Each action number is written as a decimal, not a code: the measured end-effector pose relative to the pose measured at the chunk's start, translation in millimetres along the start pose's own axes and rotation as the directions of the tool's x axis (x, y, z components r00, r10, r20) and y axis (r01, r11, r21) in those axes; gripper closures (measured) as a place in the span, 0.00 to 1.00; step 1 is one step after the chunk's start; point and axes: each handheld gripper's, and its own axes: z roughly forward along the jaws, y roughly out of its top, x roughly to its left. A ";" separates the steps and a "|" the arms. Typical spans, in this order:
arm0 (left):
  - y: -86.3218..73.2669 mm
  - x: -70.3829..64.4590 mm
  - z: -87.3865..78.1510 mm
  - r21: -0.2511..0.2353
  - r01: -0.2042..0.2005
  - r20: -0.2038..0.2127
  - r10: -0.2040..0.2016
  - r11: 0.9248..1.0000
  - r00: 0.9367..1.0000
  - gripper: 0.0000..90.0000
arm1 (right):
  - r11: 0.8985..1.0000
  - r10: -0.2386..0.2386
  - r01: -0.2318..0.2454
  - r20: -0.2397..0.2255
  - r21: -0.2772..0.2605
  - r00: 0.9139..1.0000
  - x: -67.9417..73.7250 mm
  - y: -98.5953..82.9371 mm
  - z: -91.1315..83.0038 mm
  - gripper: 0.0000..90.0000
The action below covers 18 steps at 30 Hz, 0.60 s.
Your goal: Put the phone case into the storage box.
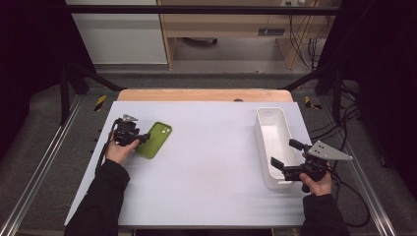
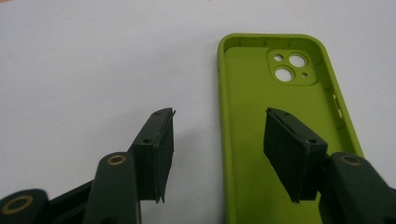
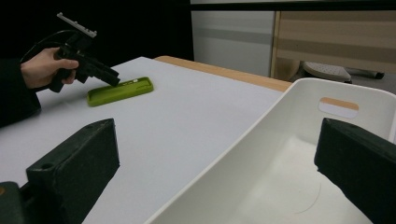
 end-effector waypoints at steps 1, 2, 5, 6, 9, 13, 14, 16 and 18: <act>0.0 -0.2 0.0 0.003 -0.002 -0.002 0.002 1.000 1.000 0.52 | 1.000 0.000 0.000 0.000 0.000 1.000 0.0 0.0 0.0 0.00; -0.1 -0.7 0.2 0.005 -0.004 -0.005 0.004 1.000 1.000 0.53 | 1.000 -0.001 0.001 0.000 0.000 1.000 0.0 0.0 0.0 0.00; -0.6 -2.4 1.1 0.018 -0.015 -0.009 0.015 1.000 1.000 0.57 | 1.000 -0.001 0.001 0.001 0.000 1.000 -0.1 0.1 -0.2 0.00; -0.7 -2.7 1.3 0.020 -0.019 -0.012 0.019 1.000 1.000 0.57 | 1.000 -0.001 0.001 0.001 0.000 1.000 -0.2 0.1 -0.2 0.00; -1.0 -3.2 2.0 0.027 -0.021 -0.014 0.022 0.999 1.000 0.60 | 1.000 -0.002 0.002 0.000 -0.001 1.000 -0.1 0.1 -0.2 0.00; -1.8 -2.9 2.9 0.041 -0.016 -0.009 0.016 0.999 1.000 0.64 | 1.000 -0.001 0.001 0.000 -0.001 1.000 -0.1 0.1 -0.2 0.00; -2.0 -2.8 3.0 0.040 -0.015 -0.007 0.016 0.999 1.000 0.65 | 1.000 -0.001 0.001 0.000 -0.001 1.000 -0.1 0.1 -0.2 0.00; -2.1 -2.6 2.7 0.040 -0.012 -0.004 0.013 0.999 1.000 0.66 | 1.000 -0.001 0.001 0.001 0.000 1.000 -0.2 0.1 -0.2 0.00; -2.0 -2.9 2.5 0.039 -0.012 -0.003 0.012 0.999 1.000 0.69 | 1.000 -0.001 0.001 0.001 -0.001 1.000 -0.2 0.1 -0.3 0.00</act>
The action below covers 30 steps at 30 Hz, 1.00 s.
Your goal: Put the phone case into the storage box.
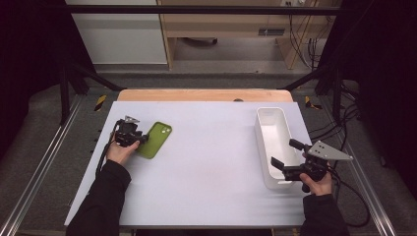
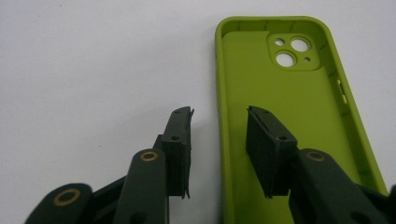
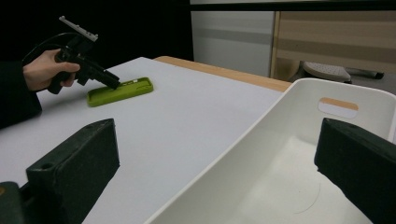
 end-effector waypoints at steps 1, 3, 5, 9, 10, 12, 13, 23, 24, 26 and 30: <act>0.0 0.0 -0.1 0.002 0.000 0.003 0.000 1.000 1.000 0.70 | 1.000 0.000 0.000 0.000 0.000 1.000 0.0 0.0 0.0 0.00; 0.0 0.4 -0.5 0.007 0.002 0.009 -0.002 1.000 1.000 0.73 | 1.000 0.000 0.000 0.000 0.001 1.000 0.0 0.0 0.0 0.00; 0.1 0.6 -0.6 0.009 0.005 0.012 -0.005 1.000 1.000 0.74 | 1.000 0.000 0.000 0.000 0.001 1.000 0.0 0.0 0.1 0.00; 0.4 0.4 -0.9 0.013 0.008 0.017 -0.008 1.000 1.000 0.78 | 1.000 0.000 0.000 0.000 0.001 1.000 0.0 0.0 0.0 0.00; 0.4 0.6 -1.1 0.015 0.011 0.019 -0.011 1.000 1.000 0.80 | 1.000 0.001 -0.001 0.000 0.001 1.000 0.0 0.0 0.0 0.00; 0.4 1.0 -1.1 0.015 0.017 0.022 -0.017 1.000 1.000 0.82 | 1.000 0.001 -0.001 0.000 0.001 1.000 0.0 0.0 0.0 0.00; 0.4 1.1 -1.2 0.016 0.017 0.022 -0.017 1.000 1.000 0.82 | 1.000 0.000 0.000 -0.001 0.000 1.000 0.1 0.0 0.1 0.00; 0.6 1.8 -1.6 0.021 0.016 0.037 -0.016 1.000 0.999 0.93 | 1.000 0.001 -0.001 -0.001 0.000 1.000 0.0 0.1 -0.2 0.00; 0.5 2.1 -1.6 0.021 0.015 0.038 -0.016 1.000 0.999 0.93 | 1.000 0.001 -0.001 0.000 0.000 1.000 -0.1 0.1 -0.2 0.00; 0.3 3.0 -1.8 0.022 0.018 0.040 -0.019 1.000 0.999 0.94 | 1.000 0.001 -0.001 0.000 0.000 1.000 -0.1 0.1 -0.2 0.00; 0.3 2.8 -1.9 0.022 0.013 0.039 -0.014 1.000 0.999 0.95 | 1.000 0.000 0.000 -0.001 0.001 1.000 0.0 0.1 -0.1 0.00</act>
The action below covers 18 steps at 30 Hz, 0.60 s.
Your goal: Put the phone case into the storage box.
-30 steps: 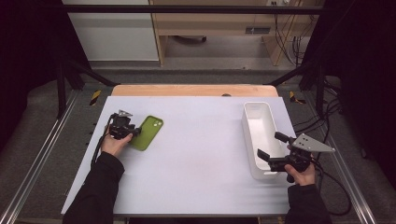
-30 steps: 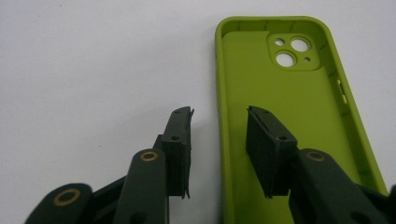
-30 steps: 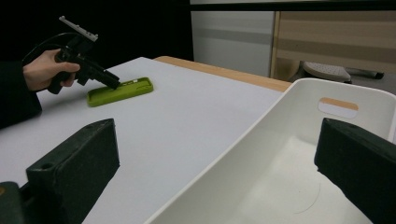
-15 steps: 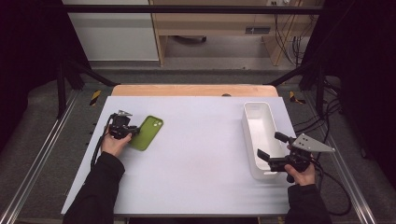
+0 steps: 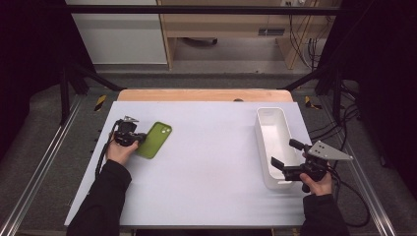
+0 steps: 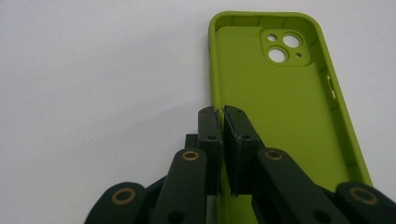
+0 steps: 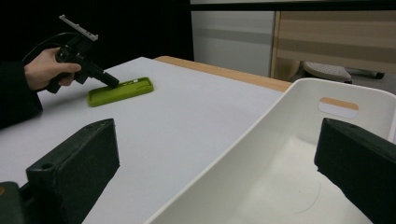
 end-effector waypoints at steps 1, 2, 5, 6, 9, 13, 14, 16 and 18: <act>-0.1 0.0 0.0 -0.001 -0.002 0.000 0.002 1.000 1.000 0.95 | 1.000 0.000 0.000 0.001 0.000 1.000 0.0 0.0 0.0 0.00; -0.1 0.1 0.0 -0.001 -0.002 0.000 0.002 1.000 1.000 0.95 | 1.000 0.001 -0.001 0.000 -0.001 1.000 -0.1 0.1 -0.1 0.00; 0.1 0.2 0.0 0.001 -0.001 0.000 0.001 1.000 1.000 0.95 | 1.000 0.003 -0.003 -0.001 -0.002 1.000 -0.2 0.2 -0.4 0.00; 0.2 0.1 0.0 0.001 -0.002 -0.001 0.002 1.000 1.000 0.96 | 1.000 0.002 -0.002 0.002 -0.003 1.000 -0.1 0.2 -0.4 0.00; 0.5 -0.1 -0.1 0.004 -0.006 -0.002 0.006 1.000 1.000 0.96 | 1.000 0.002 -0.002 -0.001 -0.002 1.000 -0.2 0.2 -0.4 0.00; 0.8 -0.8 -0.1 0.003 -0.011 -0.009 0.011 1.000 1.000 0.97 | 1.000 0.001 -0.001 0.000 -0.003 1.000 -0.2 0.3 -0.5 0.00; 0.7 -1.2 -0.1 0.002 -0.014 -0.012 0.014 1.000 1.000 0.97 | 1.000 0.001 -0.001 0.000 -0.003 1.000 -0.2 0.3 -0.5 0.00; 0.8 -1.3 -0.2 0.003 -0.017 -0.012 0.017 1.000 1.000 0.98 | 1.000 0.002 -0.002 0.001 -0.003 1.000 -0.3 0.3 -0.5 0.00; 0.9 -1.4 -0.2 0.003 -0.018 -0.013 0.018 1.000 1.000 0.98 | 1.000 0.001 -0.001 -0.001 -0.002 1.000 -0.3 0.2 -0.4 0.00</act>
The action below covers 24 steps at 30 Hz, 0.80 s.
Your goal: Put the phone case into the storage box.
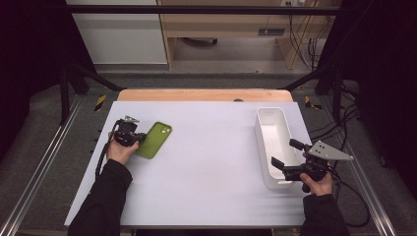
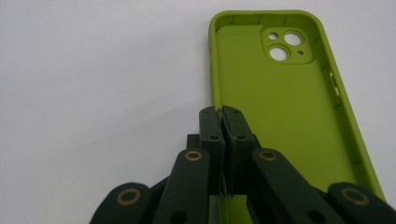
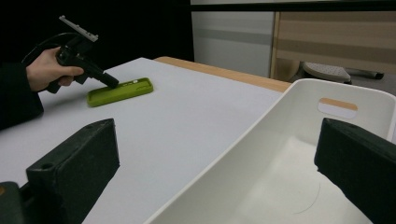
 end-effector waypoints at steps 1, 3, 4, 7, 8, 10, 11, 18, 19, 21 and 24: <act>0.0 -0.2 -0.1 0.000 -0.003 -0.001 0.003 1.000 1.000 0.98 | 1.000 0.000 0.000 0.000 0.000 1.000 0.0 0.0 0.0 0.00; -0.2 0.6 -0.8 0.002 -0.001 0.005 0.001 1.000 1.000 0.98 | 1.000 0.000 0.000 0.002 0.002 1.000 0.1 -0.1 0.2 0.00; -0.3 0.9 -1.0 0.003 0.000 0.006 0.000 1.000 1.000 0.98 | 1.000 0.000 0.000 0.002 0.002 1.000 0.1 -0.1 0.2 0.00; 0.0 1.7 -4.1 -0.001 0.003 0.011 -0.003 1.000 1.000 0.98 | 1.000 0.000 0.000 0.001 0.001 1.000 0.1 -0.1 0.1 0.00; 0.4 1.4 -5.5 -0.005 0.006 0.013 -0.006 1.000 1.000 0.98 | 1.000 -0.001 0.001 0.002 0.001 1.000 0.1 -0.1 0.1 0.00; 1.3 0.7 -8.6 -0.016 0.003 0.005 -0.003 1.000 1.000 0.98 | 1.000 0.000 0.000 0.001 0.001 1.000 0.0 -0.1 0.1 0.00; 2.1 0.7 -10.9 -0.022 0.005 0.015 -0.005 1.000 1.000 0.98 | 1.000 0.000 0.000 0.002 0.001 1.000 0.1 0.0 0.0 0.00; 4.5 -2.2 -23.1 -0.057 0.006 0.014 -0.005 0.998 1.000 0.98 | 1.000 0.000 0.000 -0.001 -0.002 1.000 0.1 0.2 -0.5 0.00; 4.8 -2.9 -25.0 -0.063 0.004 0.014 -0.003 0.998 1.000 0.98 | 1.000 0.000 0.000 0.000 -0.002 1.000 0.0 0.2 -0.5 0.00; 5.6 -3.9 -28.4 -0.080 -0.002 0.014 0.003 0.997 1.000 0.98 | 1.000 -0.001 0.001 0.001 -0.002 1.000 0.0 0.1 -0.4 0.00; 6.5 -7.6 -34.1 -0.095 -0.004 0.015 0.005 0.996 1.000 0.98 | 1.000 -0.001 0.001 0.001 -0.002 1.000 0.1 0.2 -0.6 0.00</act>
